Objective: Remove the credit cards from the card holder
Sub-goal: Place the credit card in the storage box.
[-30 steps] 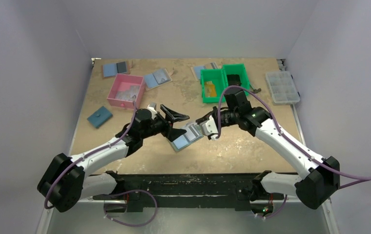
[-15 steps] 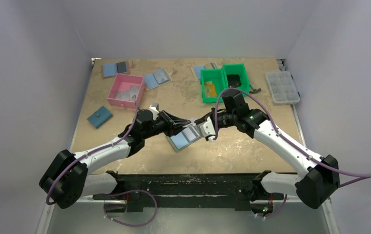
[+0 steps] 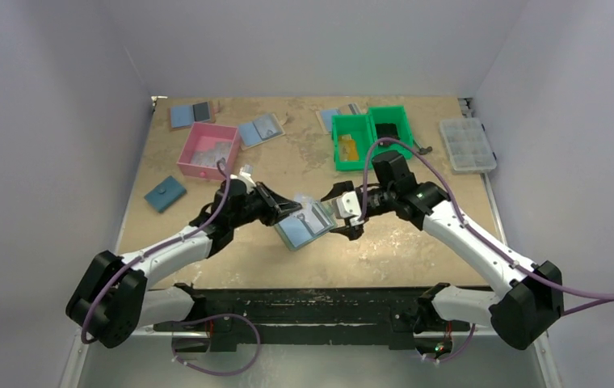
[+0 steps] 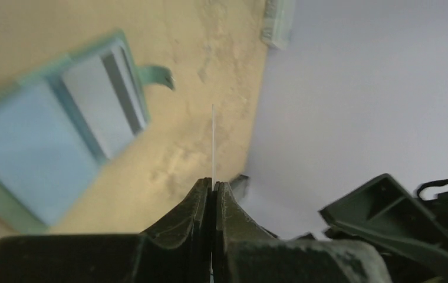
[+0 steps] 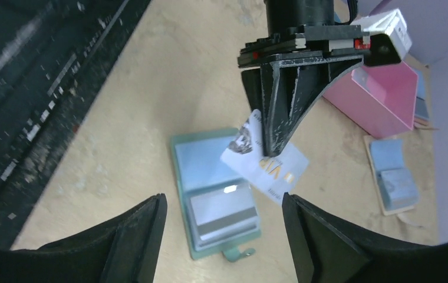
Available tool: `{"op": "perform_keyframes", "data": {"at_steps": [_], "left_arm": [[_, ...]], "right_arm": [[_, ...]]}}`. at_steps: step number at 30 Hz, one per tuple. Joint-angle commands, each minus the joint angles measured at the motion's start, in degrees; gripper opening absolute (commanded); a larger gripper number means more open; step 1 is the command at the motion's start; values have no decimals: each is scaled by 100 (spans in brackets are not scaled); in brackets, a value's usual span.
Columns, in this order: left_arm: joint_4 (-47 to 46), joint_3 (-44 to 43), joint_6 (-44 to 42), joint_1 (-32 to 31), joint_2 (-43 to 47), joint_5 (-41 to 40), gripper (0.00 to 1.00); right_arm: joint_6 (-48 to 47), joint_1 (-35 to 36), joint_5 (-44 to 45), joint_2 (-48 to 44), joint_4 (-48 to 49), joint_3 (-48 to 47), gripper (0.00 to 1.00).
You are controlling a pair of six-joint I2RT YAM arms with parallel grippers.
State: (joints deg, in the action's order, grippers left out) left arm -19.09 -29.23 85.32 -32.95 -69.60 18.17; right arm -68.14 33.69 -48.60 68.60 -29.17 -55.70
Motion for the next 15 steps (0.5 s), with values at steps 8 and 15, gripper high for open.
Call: {"op": "perform_keyframes", "data": {"at_steps": [8,15], "left_arm": [[2025,-1920,-5622,1479,283,-456,0],[2071,-2842,-6118,2951,-771,1315,0]], "right_arm": [[2003,-1091,-1422,-302,-28,-64,84],[2078,-1102,-1329,-253,127,61,85]]}}
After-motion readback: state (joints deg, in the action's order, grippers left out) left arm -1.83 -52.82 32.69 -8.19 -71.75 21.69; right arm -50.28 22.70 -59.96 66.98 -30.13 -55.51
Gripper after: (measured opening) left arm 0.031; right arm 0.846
